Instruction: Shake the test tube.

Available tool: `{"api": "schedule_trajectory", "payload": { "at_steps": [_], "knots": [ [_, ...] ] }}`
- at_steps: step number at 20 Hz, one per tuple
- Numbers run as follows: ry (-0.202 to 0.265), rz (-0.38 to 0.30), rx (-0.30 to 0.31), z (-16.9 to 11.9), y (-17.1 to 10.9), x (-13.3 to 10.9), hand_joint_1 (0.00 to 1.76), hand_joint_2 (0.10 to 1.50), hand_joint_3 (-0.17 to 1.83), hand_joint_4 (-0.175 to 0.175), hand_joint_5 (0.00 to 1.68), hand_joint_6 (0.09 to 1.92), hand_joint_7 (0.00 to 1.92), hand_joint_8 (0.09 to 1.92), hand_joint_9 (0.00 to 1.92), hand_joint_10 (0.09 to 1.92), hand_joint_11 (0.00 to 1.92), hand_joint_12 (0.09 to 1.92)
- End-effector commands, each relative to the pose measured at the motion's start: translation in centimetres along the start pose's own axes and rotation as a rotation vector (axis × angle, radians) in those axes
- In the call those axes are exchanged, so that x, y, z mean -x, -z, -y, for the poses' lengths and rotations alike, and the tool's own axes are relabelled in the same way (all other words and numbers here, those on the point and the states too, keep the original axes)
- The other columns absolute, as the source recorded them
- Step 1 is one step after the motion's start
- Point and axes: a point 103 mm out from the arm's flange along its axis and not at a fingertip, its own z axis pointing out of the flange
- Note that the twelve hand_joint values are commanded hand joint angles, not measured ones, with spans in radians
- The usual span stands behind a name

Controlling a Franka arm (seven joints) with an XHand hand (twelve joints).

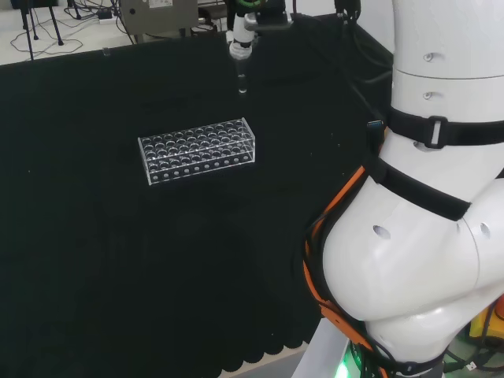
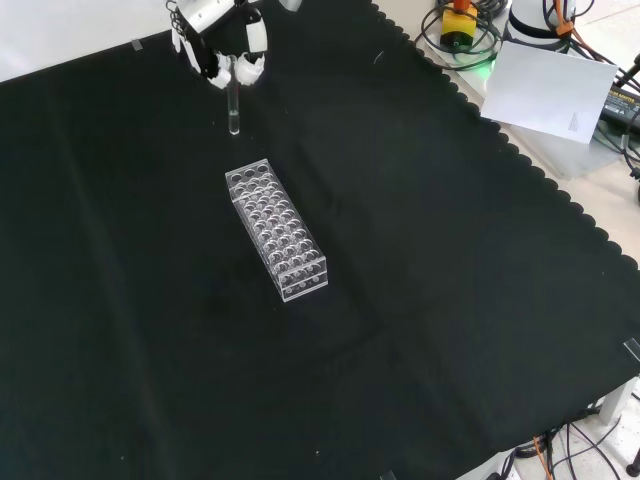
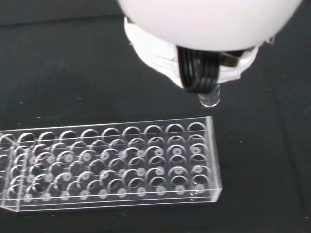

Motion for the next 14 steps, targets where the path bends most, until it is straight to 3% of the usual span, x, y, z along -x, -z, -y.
{"api": "schedule_trajectory", "payload": {
  "at_steps": [1,8,14],
  "knots": [
    [0.085,-0.005,-0.015,-0.6,-0.6,-4.4,1.44,0.48,0.85,-0.175,1.38,0.52,1.44,0.7,1.49,0.19,0.91,1.18],
    [0.228,-0.005,-0.023,-1.1,-0.9,-11.8,1.45,0.48,0.85,-0.175,1.38,0.52,1.44,0.7,1.49,0.19,0.91,1.18],
    [0.297,-0.002,-0.026,-1.1,-0.8,-15.2,1.44,0.48,0.85,-0.175,1.38,0.52,1.44,0.69,1.49,0.19,0.91,1.18]
  ]
}}
